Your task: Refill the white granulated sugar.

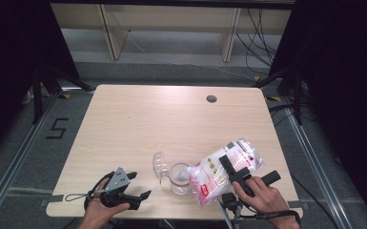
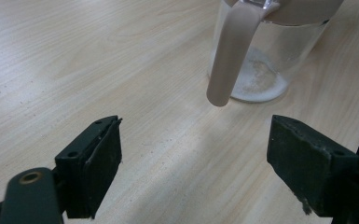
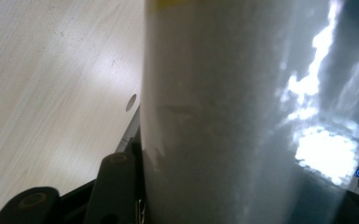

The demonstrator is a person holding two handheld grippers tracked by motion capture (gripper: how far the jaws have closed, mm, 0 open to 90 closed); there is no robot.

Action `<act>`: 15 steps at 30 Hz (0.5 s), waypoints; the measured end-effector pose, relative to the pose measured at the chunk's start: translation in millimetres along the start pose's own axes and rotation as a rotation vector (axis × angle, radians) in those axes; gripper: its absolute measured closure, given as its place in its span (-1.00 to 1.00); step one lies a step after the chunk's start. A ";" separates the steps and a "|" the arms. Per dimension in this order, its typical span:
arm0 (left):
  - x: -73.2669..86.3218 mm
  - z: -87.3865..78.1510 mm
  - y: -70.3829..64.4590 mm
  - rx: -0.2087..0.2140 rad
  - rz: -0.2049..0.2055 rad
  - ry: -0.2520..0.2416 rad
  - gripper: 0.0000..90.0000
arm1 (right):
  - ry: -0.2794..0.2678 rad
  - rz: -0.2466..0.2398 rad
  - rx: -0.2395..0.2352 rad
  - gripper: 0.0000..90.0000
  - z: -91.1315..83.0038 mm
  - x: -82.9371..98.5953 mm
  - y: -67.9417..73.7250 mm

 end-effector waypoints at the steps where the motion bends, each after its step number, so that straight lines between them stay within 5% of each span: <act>1: 0.0 0.0 0.0 0.000 0.001 0.000 -0.61 | 0.000 0.000 0.000 0.27 0.0 0.0 0.2; 6: 0.2 0.0 0.3 -0.006 0.001 0.004 -0.61 | 0.000 0.001 0.001 0.27 0.1 -0.2 0.1; 7: 0.3 0.8 -0.3 0.003 -0.005 -0.005 -0.61 | 0.008 0.036 -0.004 0.27 -0.4 -1.1 2.2; 8: 0.3 0.6 0.0 0.000 -0.003 -0.003 -0.61 | 0.003 0.008 -0.002 0.27 0.3 -0.1 0.7; 15: -0.3 -0.2 1.7 -0.002 0.009 0.005 -0.61 | -0.001 0.014 -0.005 0.27 1.1 0.0 1.6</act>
Point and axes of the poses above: each handheld gripper's, and its own axes: z roughly forward along the jaws, x roughly out of its underside, y roughly to its left, the point moved 2 cm from there along z, roughly forward along the jaws, and after that the axes turned 8 degrees about -z, right-handed, at the moved point
